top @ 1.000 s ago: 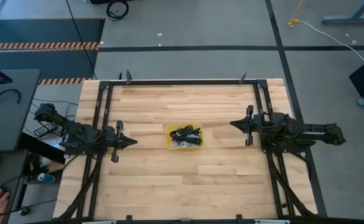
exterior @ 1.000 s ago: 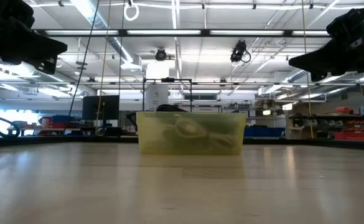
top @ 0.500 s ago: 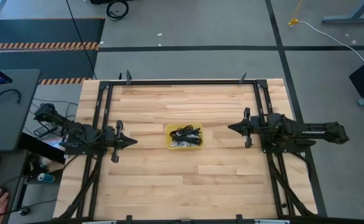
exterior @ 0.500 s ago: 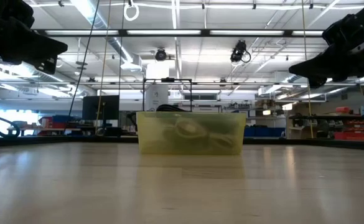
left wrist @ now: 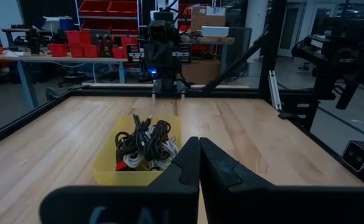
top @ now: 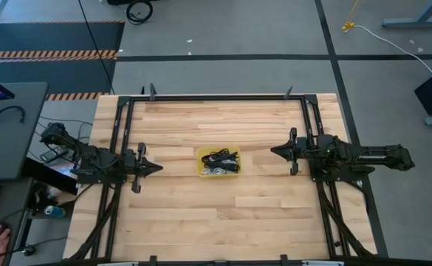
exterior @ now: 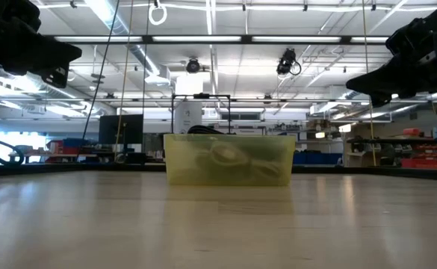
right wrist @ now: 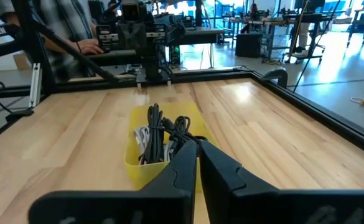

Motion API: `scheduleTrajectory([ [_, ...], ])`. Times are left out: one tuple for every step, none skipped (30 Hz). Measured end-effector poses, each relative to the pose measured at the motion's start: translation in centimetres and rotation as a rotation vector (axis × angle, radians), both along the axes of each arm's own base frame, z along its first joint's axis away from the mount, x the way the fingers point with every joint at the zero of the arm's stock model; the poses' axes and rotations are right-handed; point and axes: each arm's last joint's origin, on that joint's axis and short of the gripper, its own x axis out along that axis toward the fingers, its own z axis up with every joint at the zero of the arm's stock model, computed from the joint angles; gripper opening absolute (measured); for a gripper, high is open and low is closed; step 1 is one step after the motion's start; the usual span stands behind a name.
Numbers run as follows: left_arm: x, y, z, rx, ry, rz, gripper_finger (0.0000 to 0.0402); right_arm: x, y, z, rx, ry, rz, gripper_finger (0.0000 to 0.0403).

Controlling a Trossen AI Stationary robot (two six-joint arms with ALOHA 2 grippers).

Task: Pick and place USB-C Cables
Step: Return to Home Position

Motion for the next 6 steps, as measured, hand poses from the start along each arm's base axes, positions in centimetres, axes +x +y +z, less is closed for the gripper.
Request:
scheduleTrajectory([
  [0.0, 0.0, 0.0, 0.0, 0.0, 0.0, 0.0005, 0.0, 0.0, 0.0, 0.0, 0.0, 0.0, 0.0026],
  [0.0, 0.0, 0.0, 0.0, 0.0, 0.0, 0.0005, 0.0, 0.0, 0.0, 0.0, 0.0, 0.0, 0.0026],
  [0.0, 0.0, 0.01, -0.001, -0.001, 0.0, 0.0005, 0.0, 0.0, 0.0, 0.0, 0.0, 0.0, 0.0026],
  [0.0, 0.0, 0.02, -0.001, -0.002, 0.0, 0.0005, 0.0, 0.0, 0.0, 0.0, 0.0, 0.0, 0.0026],
  [0.0, 0.0, 0.03, -0.001, -0.002, 0.0, 0.0005, 0.0, 0.0, 0.0, 0.0, 0.0, 0.0, 0.0026],
  [0.0, 0.0, 0.05, -0.002, -0.003, 0.0, 0.0005, 0.0, 0.0, 0.0, 0.0, 0.0, 0.0, 0.0027],
])
